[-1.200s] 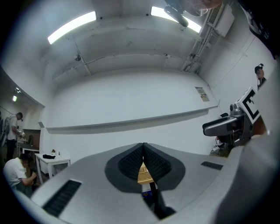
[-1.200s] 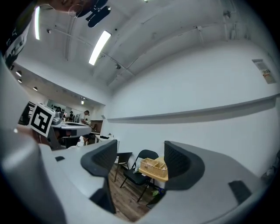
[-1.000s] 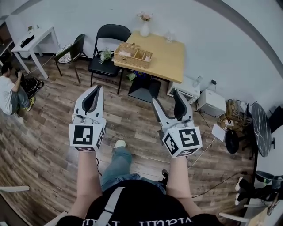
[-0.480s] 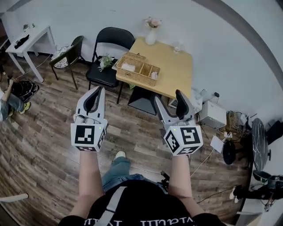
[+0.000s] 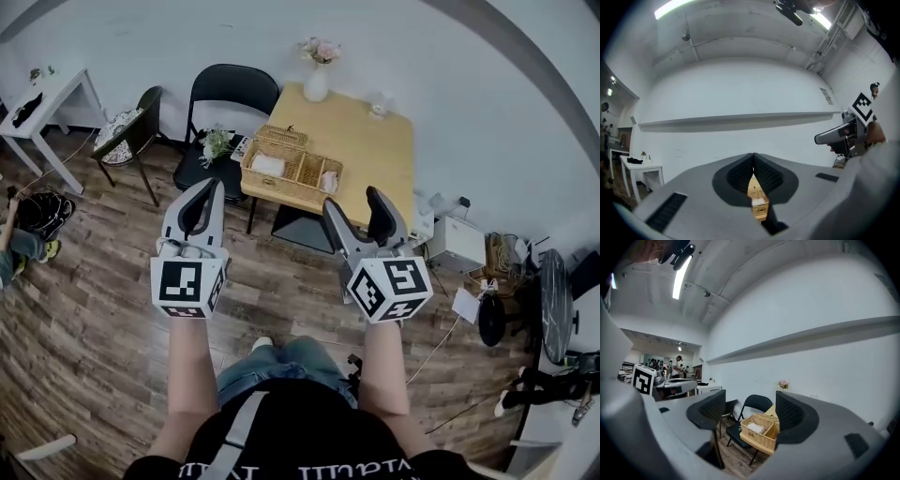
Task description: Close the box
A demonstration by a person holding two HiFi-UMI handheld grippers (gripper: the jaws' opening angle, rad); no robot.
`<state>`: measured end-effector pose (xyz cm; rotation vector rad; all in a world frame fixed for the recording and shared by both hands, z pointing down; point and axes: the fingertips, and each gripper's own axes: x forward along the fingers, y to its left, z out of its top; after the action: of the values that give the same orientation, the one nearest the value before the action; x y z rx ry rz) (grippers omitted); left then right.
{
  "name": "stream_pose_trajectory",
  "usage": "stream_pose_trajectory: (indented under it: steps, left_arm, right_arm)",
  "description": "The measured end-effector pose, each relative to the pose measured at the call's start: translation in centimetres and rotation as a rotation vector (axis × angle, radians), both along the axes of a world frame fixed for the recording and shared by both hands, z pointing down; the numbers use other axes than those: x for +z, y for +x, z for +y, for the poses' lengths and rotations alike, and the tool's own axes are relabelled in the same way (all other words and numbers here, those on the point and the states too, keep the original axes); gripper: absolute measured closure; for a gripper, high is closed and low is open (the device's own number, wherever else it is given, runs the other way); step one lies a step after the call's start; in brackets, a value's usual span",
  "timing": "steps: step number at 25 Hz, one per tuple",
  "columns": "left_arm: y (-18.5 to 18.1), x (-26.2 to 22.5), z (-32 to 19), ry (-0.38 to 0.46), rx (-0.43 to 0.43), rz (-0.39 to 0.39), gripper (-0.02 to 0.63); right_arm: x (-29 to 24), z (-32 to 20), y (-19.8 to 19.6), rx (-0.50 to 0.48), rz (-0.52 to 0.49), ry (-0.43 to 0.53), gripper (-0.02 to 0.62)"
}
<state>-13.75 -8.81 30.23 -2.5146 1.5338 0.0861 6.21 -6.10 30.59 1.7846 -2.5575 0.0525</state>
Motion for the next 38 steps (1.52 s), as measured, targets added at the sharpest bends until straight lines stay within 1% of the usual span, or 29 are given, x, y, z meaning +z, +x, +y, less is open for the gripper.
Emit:
stream_pose_trajectory:
  steps: [4,10,12,16,19,26,30,34,38]
  left_arm:
    - [0.7,0.3,-2.5,-0.014,-0.001,0.002,0.594]
    - [0.6,1.5,-6.5,-0.036,-0.021,-0.006,0.594]
    - [0.6,1.8,-8.2,-0.043,-0.033,-0.007,0.594]
    - [0.8,2.2,-11.8,-0.05,-0.057,-0.017,0.594]
    - [1.4,2.5,-15.3,-0.058,-0.077,-0.021,0.594]
    - [2.6,3.0,-23.3,-0.089,-0.131,-0.033,0.594]
    - [3.3,4.2,-27.3,-0.134,-0.171,-0.039,0.594]
    - [4.0,5.6,-30.5,-0.17,-0.198,-0.048,0.594]
    - [4.4,6.5,-32.7,-0.183,-0.227,-0.058,0.594]
  right_arm:
    - [1.1,-2.9,1.0,0.005,0.017,-0.049,0.268]
    - [2.5,-8.0,1.4,-0.018,0.017,-0.079,0.268]
    - [3.0,-10.1,1.6,-0.027,0.001,-0.095,0.269]
    - [4.5,-15.1,2.7,-0.046,-0.036,-0.154,0.269]
    - [5.8,-19.5,3.7,-0.057,-0.036,-0.202,0.268]
    - [10.2,-29.1,5.4,-0.116,-0.035,-0.359,0.27]
    - [13.4,-34.1,6.2,-0.168,-0.041,-0.457,0.27]
    - [17.0,-38.9,6.7,-0.227,-0.102,-0.56,0.274]
    - [21.4,-42.6,7.3,-0.236,-0.177,-0.699,0.31]
